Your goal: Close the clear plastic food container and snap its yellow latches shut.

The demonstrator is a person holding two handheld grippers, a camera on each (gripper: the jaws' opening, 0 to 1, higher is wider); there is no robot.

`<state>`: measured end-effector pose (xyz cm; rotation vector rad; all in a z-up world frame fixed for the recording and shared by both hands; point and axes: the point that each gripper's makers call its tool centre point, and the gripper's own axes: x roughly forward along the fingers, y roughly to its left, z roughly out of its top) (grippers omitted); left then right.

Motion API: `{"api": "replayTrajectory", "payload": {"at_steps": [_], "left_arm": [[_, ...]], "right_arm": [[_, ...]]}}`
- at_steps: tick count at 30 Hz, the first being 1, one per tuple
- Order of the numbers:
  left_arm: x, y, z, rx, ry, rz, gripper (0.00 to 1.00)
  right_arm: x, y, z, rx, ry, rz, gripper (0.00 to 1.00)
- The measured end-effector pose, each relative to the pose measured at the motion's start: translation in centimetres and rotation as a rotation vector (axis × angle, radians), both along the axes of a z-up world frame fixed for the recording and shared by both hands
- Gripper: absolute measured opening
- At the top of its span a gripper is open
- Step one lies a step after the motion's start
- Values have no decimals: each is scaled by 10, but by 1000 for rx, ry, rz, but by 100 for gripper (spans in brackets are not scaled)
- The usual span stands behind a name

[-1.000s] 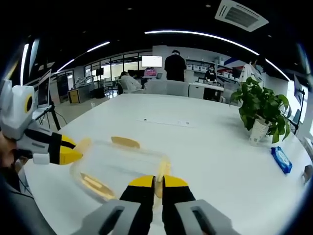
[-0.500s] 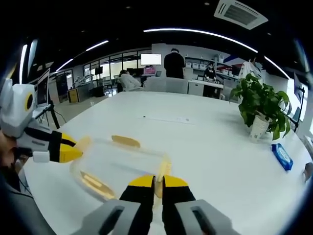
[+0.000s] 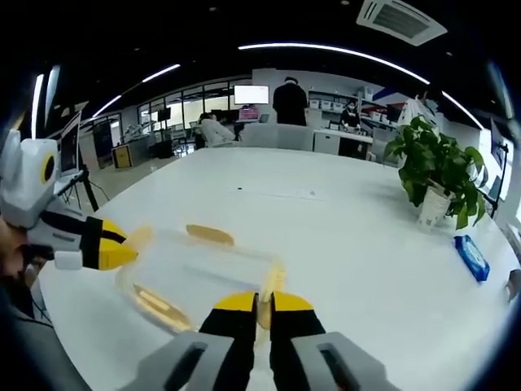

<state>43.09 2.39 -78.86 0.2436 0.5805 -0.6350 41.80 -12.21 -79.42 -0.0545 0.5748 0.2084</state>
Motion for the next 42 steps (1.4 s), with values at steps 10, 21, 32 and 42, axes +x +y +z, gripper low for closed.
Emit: {"api": "replayTrajectory", "payload": {"at_steps": [10, 21, 32, 42], "left_arm": [[0, 0, -6, 1, 10, 2, 7], [0, 1, -12, 3, 22, 2, 7], [0, 2, -14, -23, 14, 14, 7], [0, 3, -14, -19, 5, 8, 6]], "right_arm": [[0, 0, -5, -8, 8, 5, 1], [2, 0, -9, 5, 10, 3, 1], [1, 1, -9, 2, -14, 6, 1], [2, 1, -9, -1, -31, 11, 1]]}}
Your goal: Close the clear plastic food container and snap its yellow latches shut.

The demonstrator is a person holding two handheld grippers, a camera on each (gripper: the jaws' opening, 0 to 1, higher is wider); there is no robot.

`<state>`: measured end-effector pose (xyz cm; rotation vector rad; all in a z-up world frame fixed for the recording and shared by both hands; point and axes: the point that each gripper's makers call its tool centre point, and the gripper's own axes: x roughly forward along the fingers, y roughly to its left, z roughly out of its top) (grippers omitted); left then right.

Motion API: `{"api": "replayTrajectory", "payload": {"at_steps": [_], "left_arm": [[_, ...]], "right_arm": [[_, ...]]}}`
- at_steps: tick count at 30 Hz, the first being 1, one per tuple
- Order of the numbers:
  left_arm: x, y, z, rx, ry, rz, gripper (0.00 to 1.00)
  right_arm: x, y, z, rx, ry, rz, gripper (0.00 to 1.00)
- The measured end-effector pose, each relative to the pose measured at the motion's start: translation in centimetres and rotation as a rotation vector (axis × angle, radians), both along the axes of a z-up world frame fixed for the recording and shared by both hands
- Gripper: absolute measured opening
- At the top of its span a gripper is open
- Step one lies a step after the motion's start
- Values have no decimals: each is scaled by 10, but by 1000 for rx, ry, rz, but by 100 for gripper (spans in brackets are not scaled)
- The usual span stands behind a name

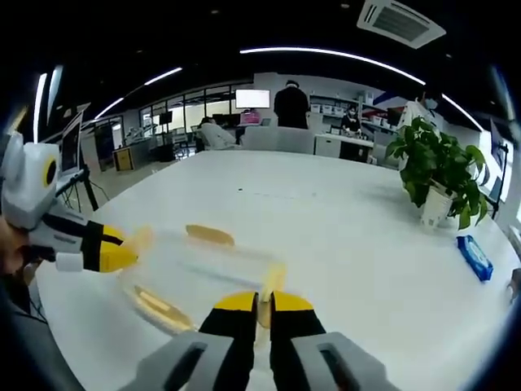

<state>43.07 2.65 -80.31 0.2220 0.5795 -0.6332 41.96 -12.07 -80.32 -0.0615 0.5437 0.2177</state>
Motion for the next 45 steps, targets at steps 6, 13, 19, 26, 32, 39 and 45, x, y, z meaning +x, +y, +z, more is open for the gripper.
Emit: {"api": "replayTrajectory", "payload": {"at_steps": [6, 13, 19, 26, 32, 39, 45], "left_arm": [[0, 0, 0, -16, 3, 12, 6], [0, 0, 1, -32, -3, 27, 7], [1, 8, 4, -14, -35, 56, 16], [8, 28, 4, -23, -19, 164, 25], [8, 28, 7, -116, 18, 189, 27], [10, 13, 8, -252, 66, 195, 33], [13, 6, 6, -309, 103, 198, 41]], "right_arm": [[0, 0, 0, -9, 5, 8, 2], [0, -2, 1, -17, 8, 0, 2], [-2, -14, 3, -25, 5, -24, 3], [-4, -34, 5, -27, 10, -81, 6], [-2, -35, 2, 27, 31, -75, 8], [0, -20, 0, 75, 62, -24, 15], [1, -5, -7, 155, 109, 19, 24]]}}
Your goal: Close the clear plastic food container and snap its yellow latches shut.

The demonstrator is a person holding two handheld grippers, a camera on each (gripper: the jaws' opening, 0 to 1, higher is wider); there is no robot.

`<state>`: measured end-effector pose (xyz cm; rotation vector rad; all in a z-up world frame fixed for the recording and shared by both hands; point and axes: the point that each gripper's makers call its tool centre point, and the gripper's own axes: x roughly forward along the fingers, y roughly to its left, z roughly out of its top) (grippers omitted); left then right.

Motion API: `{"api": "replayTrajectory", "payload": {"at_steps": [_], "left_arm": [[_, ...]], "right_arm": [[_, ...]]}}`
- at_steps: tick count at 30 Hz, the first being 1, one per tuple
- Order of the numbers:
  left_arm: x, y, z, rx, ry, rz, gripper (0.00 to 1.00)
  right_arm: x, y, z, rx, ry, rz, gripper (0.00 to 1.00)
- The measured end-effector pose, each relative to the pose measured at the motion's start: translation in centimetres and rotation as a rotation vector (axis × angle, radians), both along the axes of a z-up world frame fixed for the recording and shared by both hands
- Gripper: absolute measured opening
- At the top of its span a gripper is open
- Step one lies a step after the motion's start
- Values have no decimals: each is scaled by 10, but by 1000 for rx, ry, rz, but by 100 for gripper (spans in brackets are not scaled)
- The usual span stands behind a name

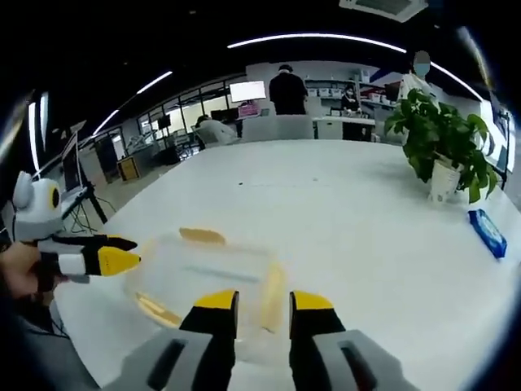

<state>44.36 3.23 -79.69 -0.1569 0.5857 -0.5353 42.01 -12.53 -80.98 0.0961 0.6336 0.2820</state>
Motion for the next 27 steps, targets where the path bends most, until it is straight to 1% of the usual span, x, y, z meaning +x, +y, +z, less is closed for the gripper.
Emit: {"api": "replayTrajectory", "payload": {"at_steps": [1, 2, 3, 7, 9, 10, 11, 12, 14, 15, 16, 17, 19, 21, 22, 23, 24, 26, 27], "left_arm": [[-1, -3, -2, -44, 36, 6, 44], [0, -2, -2, -39, 30, 1, 46], [0, -2, -3, -39, 35, 1, 47], [-5, -7, -9, -56, 82, -19, 51], [-7, -8, -14, -52, 106, -24, 53], [-7, -8, -14, -51, 105, -24, 56], [-10, -9, -18, -50, 125, -31, 57], [-12, -10, -20, -49, 140, -39, 57], [-13, -11, -23, -42, 149, -42, 54], [-17, -11, -26, -32, 168, -48, 52], [-17, -14, -25, -74, 185, -37, 52], [-18, -14, -27, -88, 213, -31, 52], [-16, -13, -27, -82, 206, -34, 52], [-17, -15, -26, -89, 212, -50, 48], [-18, -20, -24, -105, 213, -70, 46], [-16, -19, -25, -93, 213, -60, 46], [-15, -20, -25, -94, 214, -67, 46], [-15, -20, -26, -99, 229, -72, 46], [-16, -21, -26, -101, 242, -85, 46]], "right_arm": [[0, 1, -2, 1, 11, 4, 27], [1, 3, -1, 17, 6, 5, 29], [1, 3, -2, 12, 12, 10, 31], [2, 5, -2, 32, 27, 23, 32], [2, 6, -4, 65, 41, 20, 32], [2, 6, -4, 68, 41, 18, 33], [2, 5, -5, 86, 51, 5, 34], [2, 4, -6, 92, 54, 3, 35], [2, 5, -6, 96, 57, 6, 35], [2, 5, -6, 101, 59, 9, 35], [2, 6, -6, 106, 61, 12, 35], [2, 6, -6, 114, 66, 14, 34], [2, 8, -6, 129, 74, 25, 33], [3, 9, -7, 144, 91, 29, 34], [4, 9, -7, 145, 97, 32, 35], [4, 9, -8, 151, 105, 34, 35], [4, 10, -9, 157, 112, 35, 36], [4, 12, -10, 173, 129, 36, 38], [4, 11, -9, 159, 128, 44, 38]]}}
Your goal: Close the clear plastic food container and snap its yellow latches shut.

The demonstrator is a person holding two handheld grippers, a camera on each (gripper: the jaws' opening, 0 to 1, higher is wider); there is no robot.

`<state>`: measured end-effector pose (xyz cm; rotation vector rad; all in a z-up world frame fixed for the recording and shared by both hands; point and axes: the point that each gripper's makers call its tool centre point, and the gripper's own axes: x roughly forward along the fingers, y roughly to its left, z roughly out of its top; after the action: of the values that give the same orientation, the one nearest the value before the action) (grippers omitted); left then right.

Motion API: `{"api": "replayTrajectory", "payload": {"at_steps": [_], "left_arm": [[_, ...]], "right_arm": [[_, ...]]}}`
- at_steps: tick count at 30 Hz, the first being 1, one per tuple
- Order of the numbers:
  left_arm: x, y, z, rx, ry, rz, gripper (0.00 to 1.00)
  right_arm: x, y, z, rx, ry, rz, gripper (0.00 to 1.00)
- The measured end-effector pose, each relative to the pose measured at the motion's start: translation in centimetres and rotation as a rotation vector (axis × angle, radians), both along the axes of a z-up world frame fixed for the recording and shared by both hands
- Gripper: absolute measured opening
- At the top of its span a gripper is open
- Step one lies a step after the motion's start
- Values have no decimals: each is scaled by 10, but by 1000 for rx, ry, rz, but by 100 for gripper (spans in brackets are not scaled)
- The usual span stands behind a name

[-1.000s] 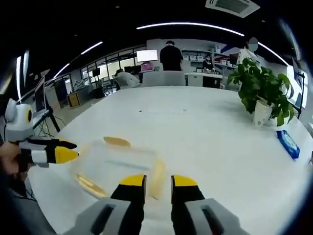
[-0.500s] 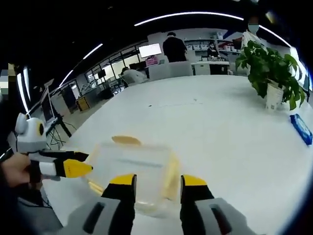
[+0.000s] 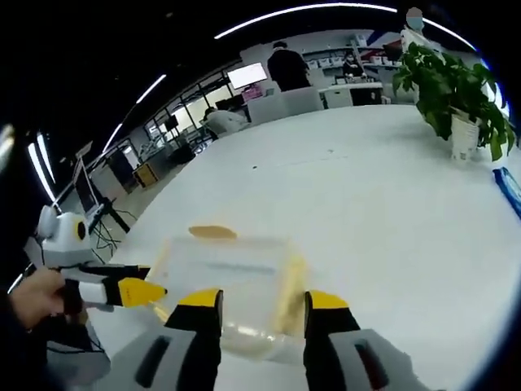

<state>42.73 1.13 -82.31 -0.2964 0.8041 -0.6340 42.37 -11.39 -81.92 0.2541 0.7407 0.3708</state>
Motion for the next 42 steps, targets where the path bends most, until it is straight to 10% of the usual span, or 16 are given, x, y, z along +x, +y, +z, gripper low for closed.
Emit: {"api": "replayTrajectory", "payload": {"at_steps": [14, 17, 42], "left_arm": [[-2, -2, 0, 21, 18, -50, 44], [-2, -2, 0, 25, 29, -66, 44], [-3, -6, -1, 9, 86, -123, 41]], "right_arm": [[1, 2, -1, 10, 45, 13, 36], [14, 9, 4, 110, 44, -14, 34], [-7, 5, -1, 32, 98, 61, 34]]}}
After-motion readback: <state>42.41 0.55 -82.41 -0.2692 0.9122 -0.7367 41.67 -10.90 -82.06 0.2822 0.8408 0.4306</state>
